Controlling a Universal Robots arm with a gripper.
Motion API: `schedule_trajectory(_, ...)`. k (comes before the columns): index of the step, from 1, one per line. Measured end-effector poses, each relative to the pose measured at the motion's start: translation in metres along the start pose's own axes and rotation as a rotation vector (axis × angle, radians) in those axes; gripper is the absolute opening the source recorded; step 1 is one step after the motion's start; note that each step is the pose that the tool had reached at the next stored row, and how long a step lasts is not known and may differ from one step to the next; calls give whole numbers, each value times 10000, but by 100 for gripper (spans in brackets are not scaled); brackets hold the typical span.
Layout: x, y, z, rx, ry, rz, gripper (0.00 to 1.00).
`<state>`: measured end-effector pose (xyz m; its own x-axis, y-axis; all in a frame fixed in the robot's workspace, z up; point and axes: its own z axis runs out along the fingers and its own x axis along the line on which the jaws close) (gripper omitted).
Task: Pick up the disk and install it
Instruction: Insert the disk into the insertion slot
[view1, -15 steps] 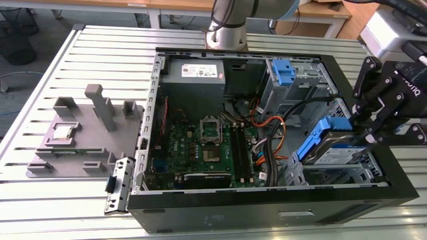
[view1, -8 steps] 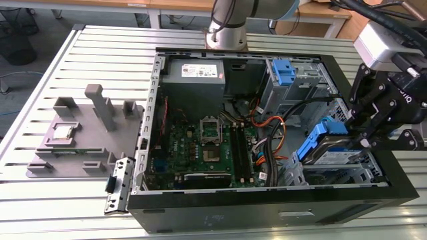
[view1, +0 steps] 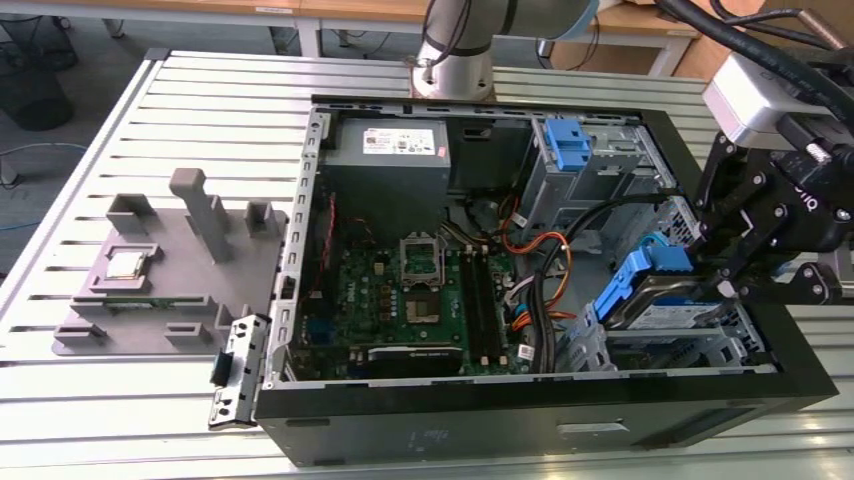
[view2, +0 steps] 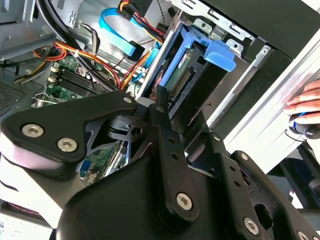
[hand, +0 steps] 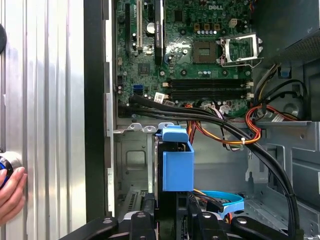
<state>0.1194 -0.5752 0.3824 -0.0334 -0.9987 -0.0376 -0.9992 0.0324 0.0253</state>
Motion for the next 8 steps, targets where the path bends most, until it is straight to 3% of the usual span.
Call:
schedule_trajectory(2,0,0,-1,0,2,0,36)
schedule_trajectory(3,0,0,-1,1,5,0,42)
schedule_trajectory(8,1,3,19,10,-17,-2,42)
